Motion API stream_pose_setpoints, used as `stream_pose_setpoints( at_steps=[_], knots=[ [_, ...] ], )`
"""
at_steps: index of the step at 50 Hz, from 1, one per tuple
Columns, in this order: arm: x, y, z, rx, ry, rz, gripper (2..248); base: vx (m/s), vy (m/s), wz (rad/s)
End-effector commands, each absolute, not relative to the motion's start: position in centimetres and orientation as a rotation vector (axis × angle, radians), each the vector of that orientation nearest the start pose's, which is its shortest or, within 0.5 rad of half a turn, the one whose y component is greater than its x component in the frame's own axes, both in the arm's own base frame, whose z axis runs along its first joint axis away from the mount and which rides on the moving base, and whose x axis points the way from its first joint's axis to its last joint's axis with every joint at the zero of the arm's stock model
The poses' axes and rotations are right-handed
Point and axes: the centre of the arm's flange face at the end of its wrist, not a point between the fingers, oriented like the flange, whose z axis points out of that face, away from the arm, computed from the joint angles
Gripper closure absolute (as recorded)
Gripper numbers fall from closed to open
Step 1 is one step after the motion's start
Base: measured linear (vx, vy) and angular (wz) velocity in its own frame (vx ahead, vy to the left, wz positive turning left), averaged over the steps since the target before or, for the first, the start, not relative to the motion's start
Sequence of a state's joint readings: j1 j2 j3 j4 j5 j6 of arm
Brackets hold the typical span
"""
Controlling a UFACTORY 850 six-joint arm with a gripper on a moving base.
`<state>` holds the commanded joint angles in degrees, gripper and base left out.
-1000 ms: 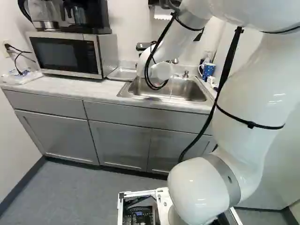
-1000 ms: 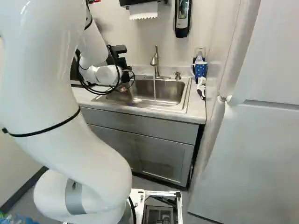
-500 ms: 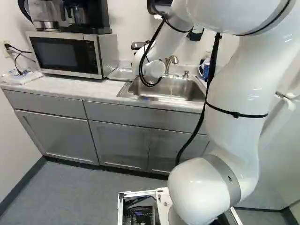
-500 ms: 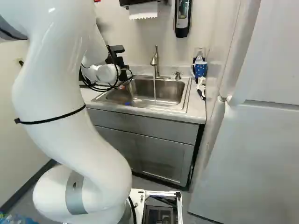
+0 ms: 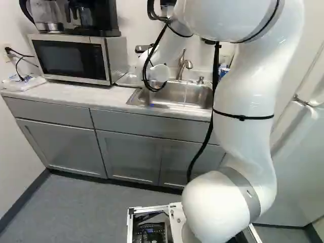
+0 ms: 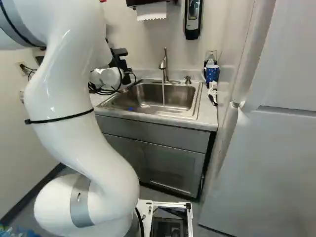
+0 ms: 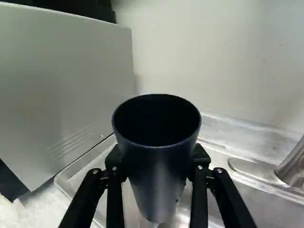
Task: Rinse the cup and place it in the tray
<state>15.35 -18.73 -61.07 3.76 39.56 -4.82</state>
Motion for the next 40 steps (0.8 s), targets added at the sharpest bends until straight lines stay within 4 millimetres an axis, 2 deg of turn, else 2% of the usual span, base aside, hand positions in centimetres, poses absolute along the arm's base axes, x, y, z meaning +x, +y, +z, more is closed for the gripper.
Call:
stream_pose_setpoints(
  at_steps=[22, 33, 40],
  knots=[
    [62.3, 18.9, 50.2, -2.236, -0.251, -1.97, 126, 0.0, 0.0, 0.0],
    [64.0, 20.2, 49.0, -2.238, -0.232, -1.959, 126, 0.0, 0.0, 0.0],
    [64.3, 20.3, 48.2, -2.249, -0.234, -1.947, 126, 0.0, 0.0, 0.0]
  ],
)
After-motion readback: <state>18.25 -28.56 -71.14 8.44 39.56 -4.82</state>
